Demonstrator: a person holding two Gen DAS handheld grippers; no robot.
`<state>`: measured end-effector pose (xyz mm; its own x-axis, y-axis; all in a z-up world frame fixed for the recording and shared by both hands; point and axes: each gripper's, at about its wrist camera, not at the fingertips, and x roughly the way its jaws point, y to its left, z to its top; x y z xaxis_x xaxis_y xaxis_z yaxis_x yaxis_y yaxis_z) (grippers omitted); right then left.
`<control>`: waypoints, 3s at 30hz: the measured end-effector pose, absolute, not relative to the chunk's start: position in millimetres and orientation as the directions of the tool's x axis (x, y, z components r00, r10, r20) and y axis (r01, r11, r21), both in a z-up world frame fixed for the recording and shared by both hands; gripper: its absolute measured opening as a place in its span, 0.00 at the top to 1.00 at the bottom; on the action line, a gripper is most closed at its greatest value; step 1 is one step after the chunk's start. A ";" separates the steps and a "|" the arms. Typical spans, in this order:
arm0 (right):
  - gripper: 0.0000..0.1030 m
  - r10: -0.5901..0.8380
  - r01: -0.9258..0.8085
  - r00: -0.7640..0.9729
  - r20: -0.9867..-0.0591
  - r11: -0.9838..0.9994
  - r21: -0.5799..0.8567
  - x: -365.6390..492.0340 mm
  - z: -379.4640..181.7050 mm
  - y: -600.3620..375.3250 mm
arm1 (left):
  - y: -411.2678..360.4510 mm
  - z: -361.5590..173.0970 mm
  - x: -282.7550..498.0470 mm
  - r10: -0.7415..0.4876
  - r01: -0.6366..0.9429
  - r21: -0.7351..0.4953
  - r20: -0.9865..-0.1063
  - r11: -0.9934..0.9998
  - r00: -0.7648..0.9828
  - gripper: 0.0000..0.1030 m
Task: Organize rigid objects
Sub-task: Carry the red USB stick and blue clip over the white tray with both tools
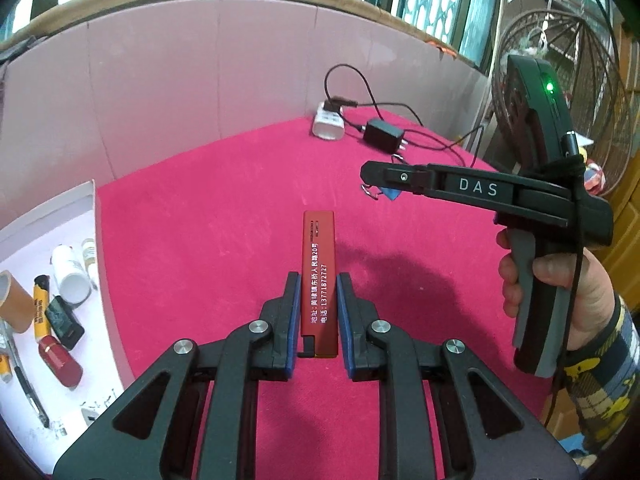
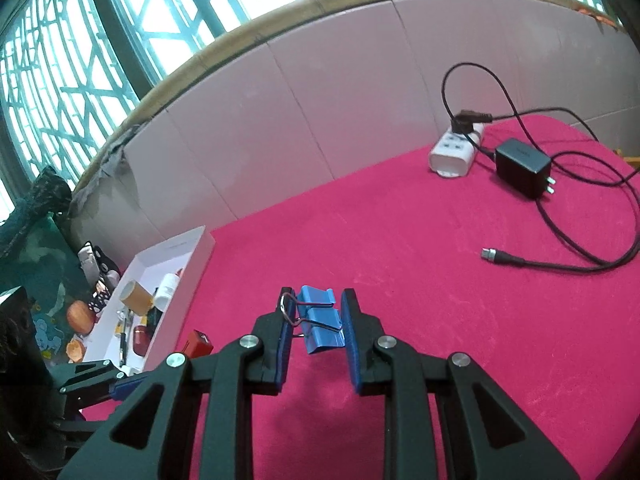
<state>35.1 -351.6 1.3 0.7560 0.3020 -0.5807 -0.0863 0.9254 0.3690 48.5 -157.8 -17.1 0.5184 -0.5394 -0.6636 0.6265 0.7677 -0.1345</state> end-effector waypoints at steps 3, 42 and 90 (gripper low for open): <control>0.79 0.304 -0.096 0.758 -0.578 0.928 0.361 35.5 6.6 -345.4 | -148.3 -11.8 47.7 -0.538 0.611 -0.136 -0.644 0.780 0.543 0.84; 0.79 0.374 -0.304 0.752 -0.543 0.927 0.218 36.0 54.0 -237.4 | 0.5 18.1 44.1 -0.341 0.290 -0.181 -0.521 0.940 0.782 0.84; 0.78 0.436 -0.460 0.642 -0.630 0.877 0.138 71.7 41.1 -106.8 | 151.4 -10.3 49.8 -0.152 -0.018 -0.299 -0.537 0.954 0.830 0.84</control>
